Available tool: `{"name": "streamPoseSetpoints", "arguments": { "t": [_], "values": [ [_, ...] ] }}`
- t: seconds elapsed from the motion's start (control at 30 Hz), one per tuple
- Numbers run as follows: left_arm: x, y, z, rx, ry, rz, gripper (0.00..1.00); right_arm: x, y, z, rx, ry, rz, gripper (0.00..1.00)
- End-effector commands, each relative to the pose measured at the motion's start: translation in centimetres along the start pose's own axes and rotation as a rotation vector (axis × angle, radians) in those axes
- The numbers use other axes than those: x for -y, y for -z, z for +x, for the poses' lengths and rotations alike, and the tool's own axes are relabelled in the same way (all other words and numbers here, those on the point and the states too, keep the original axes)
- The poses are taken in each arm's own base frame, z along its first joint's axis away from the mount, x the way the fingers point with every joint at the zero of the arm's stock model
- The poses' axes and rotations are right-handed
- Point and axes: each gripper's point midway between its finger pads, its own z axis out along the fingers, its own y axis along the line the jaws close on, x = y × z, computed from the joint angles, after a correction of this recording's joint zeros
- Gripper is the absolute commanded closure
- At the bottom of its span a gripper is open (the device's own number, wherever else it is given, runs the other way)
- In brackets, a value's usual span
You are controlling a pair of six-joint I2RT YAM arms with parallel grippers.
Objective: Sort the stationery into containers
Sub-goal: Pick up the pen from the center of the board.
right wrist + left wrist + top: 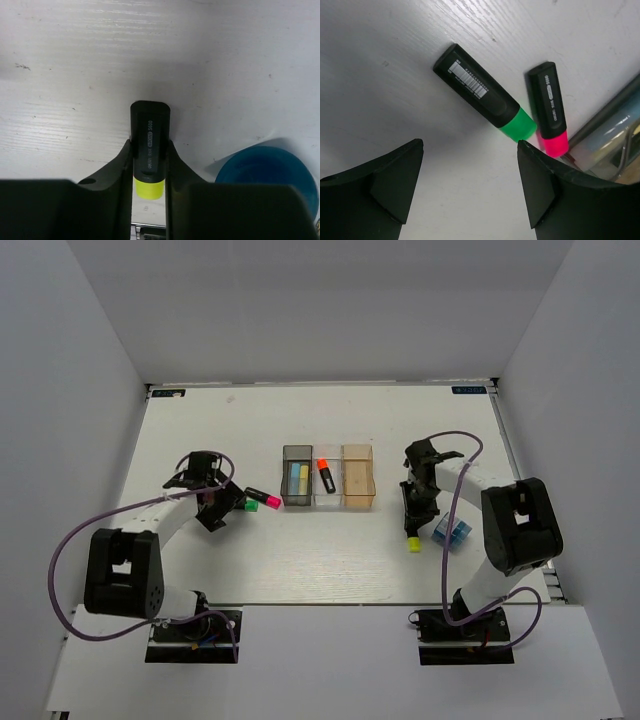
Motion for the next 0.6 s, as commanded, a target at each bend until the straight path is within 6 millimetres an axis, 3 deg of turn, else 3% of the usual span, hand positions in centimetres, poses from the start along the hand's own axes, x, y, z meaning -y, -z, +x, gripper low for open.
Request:
{"name": "streamPoseSetpoints", "arguments": {
  "t": [0.0, 0.07, 0.43, 0.57],
  "values": [
    [1.2, -0.4, -1.1, 0.017, 0.045, 0.016, 0.14, 0.3, -1.8, 0.8, -0.032, -0.022, 0.012, 0.92],
    [0.8, -1.2, -1.2, 0.006, 0.057, -0.028, 0.14, 0.4, -1.5, 0.7, -0.027, -0.025, 0.013, 1.00],
    [0.3, -3.6, -3.4, 0.063, 0.087, -0.155, 0.14, -1.0, 4.5, -2.2, 0.237, 0.069, -0.093, 1.00],
    [0.2, -3.7, -3.5, 0.012, 0.070, -0.248, 0.19, -1.4, 7.3, -3.9, 0.335, 0.116, -0.108, 1.00]
  ]
}}
